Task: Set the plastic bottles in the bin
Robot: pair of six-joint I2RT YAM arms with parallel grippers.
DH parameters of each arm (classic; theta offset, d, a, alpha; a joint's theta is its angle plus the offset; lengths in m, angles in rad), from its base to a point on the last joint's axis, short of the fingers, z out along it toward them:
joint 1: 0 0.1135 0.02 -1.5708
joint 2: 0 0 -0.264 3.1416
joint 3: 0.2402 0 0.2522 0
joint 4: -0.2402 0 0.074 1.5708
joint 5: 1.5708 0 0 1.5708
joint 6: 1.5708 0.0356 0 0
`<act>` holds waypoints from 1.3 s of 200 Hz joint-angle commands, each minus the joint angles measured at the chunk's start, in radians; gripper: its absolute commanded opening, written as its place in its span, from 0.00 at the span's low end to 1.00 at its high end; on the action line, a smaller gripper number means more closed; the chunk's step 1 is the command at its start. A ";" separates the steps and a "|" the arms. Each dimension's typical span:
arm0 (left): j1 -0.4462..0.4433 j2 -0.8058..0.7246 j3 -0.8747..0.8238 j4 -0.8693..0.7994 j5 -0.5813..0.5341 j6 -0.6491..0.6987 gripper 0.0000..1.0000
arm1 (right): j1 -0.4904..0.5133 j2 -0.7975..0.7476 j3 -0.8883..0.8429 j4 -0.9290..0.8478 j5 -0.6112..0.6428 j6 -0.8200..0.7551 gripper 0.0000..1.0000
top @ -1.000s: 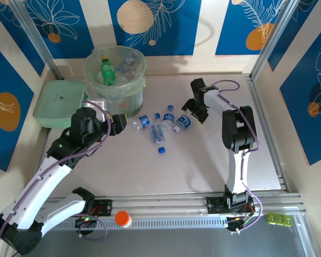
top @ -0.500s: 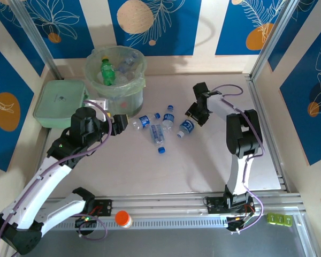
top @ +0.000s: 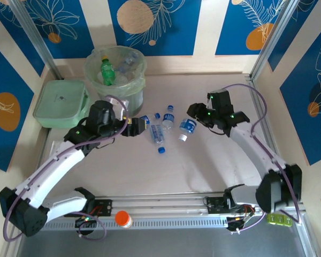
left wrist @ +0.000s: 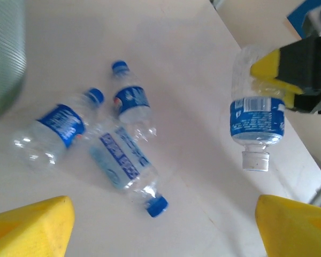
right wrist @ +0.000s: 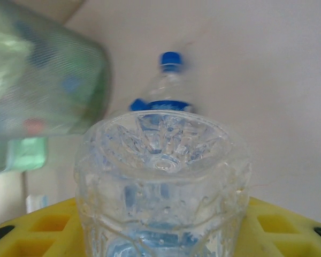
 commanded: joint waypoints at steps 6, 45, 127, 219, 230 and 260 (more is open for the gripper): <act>-0.104 0.057 0.096 0.032 0.059 -0.047 0.90 | 0.011 -0.135 -0.060 0.077 -0.120 -0.041 0.48; -0.170 0.135 0.149 0.119 0.126 -0.115 0.99 | 0.020 -0.274 -0.093 0.113 -0.261 -0.040 0.47; -0.279 0.237 0.209 0.271 0.271 -0.136 1.00 | 0.026 -0.458 -0.082 0.123 -0.333 -0.022 0.47; -0.316 0.250 0.171 0.488 0.395 -0.202 0.98 | 0.026 -0.512 -0.098 0.238 -0.383 0.105 0.47; -0.318 0.252 0.159 0.531 0.423 -0.222 0.96 | 0.026 -0.511 -0.102 0.253 -0.386 0.121 0.47; -0.319 0.261 0.144 0.561 0.443 -0.246 0.95 | 0.031 -0.506 -0.105 0.289 -0.391 0.139 0.47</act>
